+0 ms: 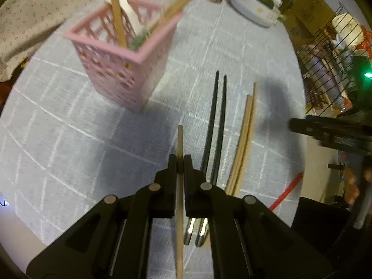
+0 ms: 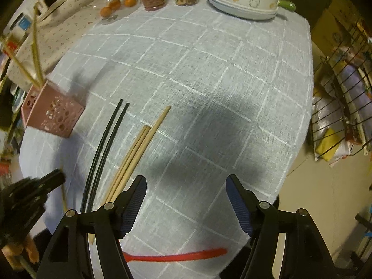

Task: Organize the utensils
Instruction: 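Lift the wooden chopstick with the left tool while the right tool grasps another wooden chopstick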

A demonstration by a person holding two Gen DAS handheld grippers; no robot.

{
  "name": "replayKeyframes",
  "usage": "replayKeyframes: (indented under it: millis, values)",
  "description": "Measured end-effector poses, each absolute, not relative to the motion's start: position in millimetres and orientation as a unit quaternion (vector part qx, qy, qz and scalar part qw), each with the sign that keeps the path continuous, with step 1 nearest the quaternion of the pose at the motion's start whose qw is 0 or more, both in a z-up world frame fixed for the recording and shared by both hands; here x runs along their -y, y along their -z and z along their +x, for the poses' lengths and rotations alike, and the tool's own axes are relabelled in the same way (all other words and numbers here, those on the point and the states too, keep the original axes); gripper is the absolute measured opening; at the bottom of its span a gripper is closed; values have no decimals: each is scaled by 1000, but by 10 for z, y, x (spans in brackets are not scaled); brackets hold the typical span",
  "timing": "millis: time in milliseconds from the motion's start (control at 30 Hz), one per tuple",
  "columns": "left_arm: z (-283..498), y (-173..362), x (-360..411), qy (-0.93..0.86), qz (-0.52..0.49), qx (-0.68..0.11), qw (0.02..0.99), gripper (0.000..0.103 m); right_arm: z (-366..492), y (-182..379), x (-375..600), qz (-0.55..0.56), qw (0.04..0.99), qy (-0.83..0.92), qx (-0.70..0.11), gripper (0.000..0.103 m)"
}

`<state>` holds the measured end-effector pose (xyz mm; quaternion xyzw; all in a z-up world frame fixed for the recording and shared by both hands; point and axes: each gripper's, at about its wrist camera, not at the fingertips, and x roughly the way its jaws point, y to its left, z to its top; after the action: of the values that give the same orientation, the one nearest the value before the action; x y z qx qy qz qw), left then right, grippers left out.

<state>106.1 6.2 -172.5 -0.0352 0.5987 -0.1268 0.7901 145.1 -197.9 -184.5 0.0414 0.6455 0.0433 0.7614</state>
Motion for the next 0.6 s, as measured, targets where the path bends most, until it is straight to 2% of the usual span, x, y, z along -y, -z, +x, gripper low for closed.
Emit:
replayKeyframes:
  millis: [333, 367, 400, 500, 600]
  values:
    - [923, 1389, -256, 140, -28, -555, 820, 6, 1656, 2062, 1722, 59, 749, -64, -657, 71]
    - [930, 1391, -266, 136, -22, -553, 822, 6, 1664, 2071, 1694, 57, 749, -67, -657, 68]
    - [937, 1399, -270, 132, -16, -551, 824, 6, 1673, 2087, 1655, 52, 748, -68, -659, 58]
    - [940, 1410, -314, 129, -17, -554, 822, 6, 1693, 2147, 1574, 47, 740, -73, -667, 41]
    - [928, 1396, -358, 129, -18, -553, 823, 6, 1709, 2174, 1509, 50, 740, -74, -667, 38]
